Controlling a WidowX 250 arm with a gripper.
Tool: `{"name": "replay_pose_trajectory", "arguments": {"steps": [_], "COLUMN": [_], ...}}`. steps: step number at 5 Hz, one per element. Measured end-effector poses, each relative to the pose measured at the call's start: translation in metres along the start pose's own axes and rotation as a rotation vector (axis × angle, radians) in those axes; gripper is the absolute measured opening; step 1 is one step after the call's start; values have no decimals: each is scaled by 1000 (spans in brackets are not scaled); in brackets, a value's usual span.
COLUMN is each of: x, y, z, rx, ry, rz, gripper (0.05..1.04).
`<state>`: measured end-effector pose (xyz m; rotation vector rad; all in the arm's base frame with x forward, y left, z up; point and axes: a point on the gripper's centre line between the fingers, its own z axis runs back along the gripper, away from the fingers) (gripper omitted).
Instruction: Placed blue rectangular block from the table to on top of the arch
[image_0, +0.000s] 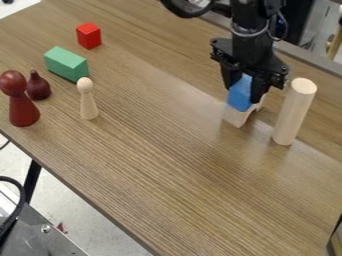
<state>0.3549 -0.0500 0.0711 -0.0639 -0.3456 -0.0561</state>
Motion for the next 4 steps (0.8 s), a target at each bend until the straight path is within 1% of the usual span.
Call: {"name": "replay_pose_trajectory", "arguments": {"steps": [1, 2, 3, 4], "x": [0, -6, -8, -1], "y": [1, 3, 6, -1], "z": [-3, -12, -13, 1], "rx": [9, 19, 38, -1], "ry": [-10, 16, 21, -18], "rz": [-5, -23, -25, -10], "gripper": [627, 925, 1003, 999]}}
